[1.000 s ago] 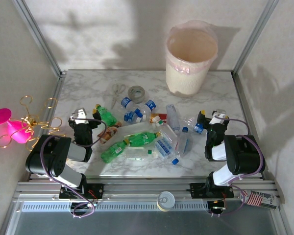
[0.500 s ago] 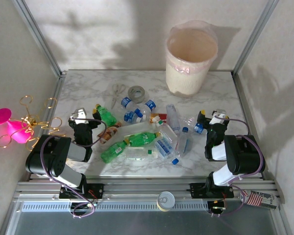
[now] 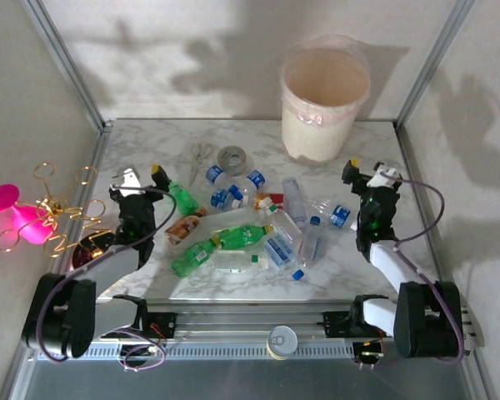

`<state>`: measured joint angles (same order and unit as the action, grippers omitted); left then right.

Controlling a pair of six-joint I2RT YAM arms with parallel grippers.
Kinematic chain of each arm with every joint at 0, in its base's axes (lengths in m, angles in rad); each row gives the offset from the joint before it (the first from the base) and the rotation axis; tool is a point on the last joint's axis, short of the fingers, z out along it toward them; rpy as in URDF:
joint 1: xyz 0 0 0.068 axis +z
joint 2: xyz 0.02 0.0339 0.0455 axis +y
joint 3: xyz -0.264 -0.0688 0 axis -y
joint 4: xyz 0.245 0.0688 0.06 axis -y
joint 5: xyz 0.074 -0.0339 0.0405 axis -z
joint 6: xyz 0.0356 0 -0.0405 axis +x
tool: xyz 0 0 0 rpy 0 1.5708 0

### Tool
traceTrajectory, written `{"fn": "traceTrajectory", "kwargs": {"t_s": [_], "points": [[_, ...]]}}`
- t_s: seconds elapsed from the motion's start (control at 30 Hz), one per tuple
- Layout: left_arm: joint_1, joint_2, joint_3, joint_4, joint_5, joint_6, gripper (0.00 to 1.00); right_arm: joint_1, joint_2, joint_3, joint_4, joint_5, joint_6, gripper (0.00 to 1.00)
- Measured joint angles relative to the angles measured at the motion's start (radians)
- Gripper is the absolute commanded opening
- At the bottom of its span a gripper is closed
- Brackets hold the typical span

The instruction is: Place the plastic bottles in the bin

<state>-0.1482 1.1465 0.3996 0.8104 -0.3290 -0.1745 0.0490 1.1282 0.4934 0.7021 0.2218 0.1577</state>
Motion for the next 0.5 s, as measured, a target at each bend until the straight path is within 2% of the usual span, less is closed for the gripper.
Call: {"fn": "traceTrajectory", "kwargs": {"t_s": [0.23, 0.5], "points": [[-0.027, -0.125, 0.130, -0.370, 0.080, -0.232, 0.99, 0.016, -0.069, 0.220, -0.492, -0.138, 0.190, 0.99], [-0.185, -0.156, 0.135, -0.539, 0.189, -0.429, 0.99, 0.117, -0.087, 0.269, -0.931, -0.270, 0.329, 0.99]]}}
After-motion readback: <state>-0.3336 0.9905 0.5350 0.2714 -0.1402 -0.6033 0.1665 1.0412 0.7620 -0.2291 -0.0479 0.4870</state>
